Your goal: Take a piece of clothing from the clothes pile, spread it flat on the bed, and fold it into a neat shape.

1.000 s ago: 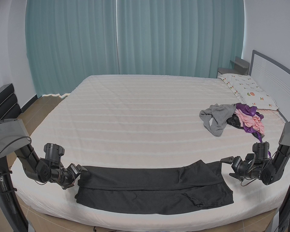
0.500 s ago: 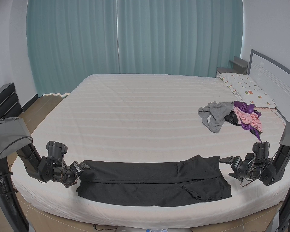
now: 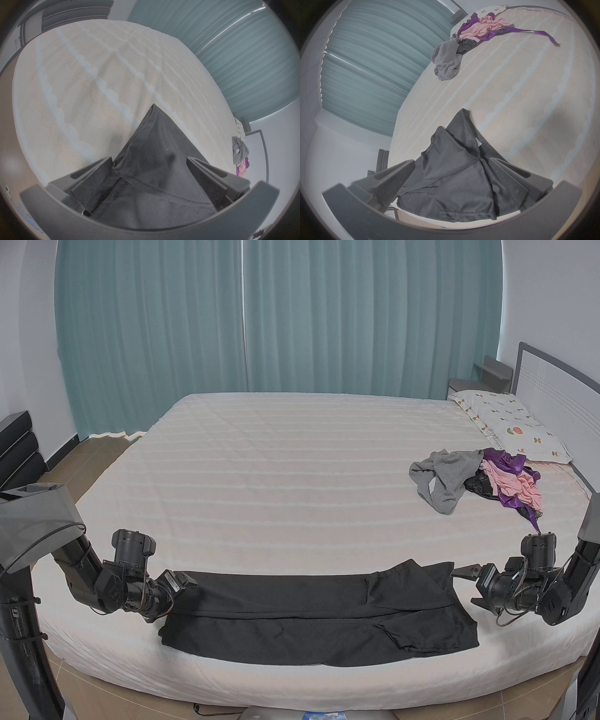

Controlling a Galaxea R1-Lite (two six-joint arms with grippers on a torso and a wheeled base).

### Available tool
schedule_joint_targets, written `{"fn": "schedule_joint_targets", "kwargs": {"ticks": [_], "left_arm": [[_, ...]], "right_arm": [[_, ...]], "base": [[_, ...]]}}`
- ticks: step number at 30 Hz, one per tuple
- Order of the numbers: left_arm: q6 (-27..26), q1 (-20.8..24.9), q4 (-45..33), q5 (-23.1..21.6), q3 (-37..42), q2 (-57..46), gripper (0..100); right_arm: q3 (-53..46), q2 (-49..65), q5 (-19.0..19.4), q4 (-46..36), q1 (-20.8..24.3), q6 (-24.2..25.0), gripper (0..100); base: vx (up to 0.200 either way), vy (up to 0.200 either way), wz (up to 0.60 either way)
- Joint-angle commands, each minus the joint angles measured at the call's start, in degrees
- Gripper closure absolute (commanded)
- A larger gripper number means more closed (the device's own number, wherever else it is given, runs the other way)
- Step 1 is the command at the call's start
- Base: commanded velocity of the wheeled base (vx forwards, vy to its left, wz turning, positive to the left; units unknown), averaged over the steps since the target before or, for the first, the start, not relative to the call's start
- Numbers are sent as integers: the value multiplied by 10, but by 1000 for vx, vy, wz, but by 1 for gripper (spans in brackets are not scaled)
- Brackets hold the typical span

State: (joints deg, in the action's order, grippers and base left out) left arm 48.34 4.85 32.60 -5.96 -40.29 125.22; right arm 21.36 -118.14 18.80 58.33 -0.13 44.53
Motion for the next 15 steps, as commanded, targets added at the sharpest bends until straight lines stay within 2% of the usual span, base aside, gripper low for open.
{"fn": "schedule_joint_targets", "kwargs": {"ticks": [1,9,13,15], "left_arm": [[2,-1,1,3,-4,7,100],[3,-5,0,23,-1,-7,100],[4,-5,1,39,-3,-9,100],[4,-5,2,42,-4,-11,100]], "right_arm": [[-4,11,-3,-5,14,1,0],[-7,-10,-61,-4,70,3,0],[0,-42,-99,-1,75,3,0],[4,-58,-106,0,78,3,0]], "base": [[0,0,0],[0,0,0],[0,0,0],[0,0,0]]}}
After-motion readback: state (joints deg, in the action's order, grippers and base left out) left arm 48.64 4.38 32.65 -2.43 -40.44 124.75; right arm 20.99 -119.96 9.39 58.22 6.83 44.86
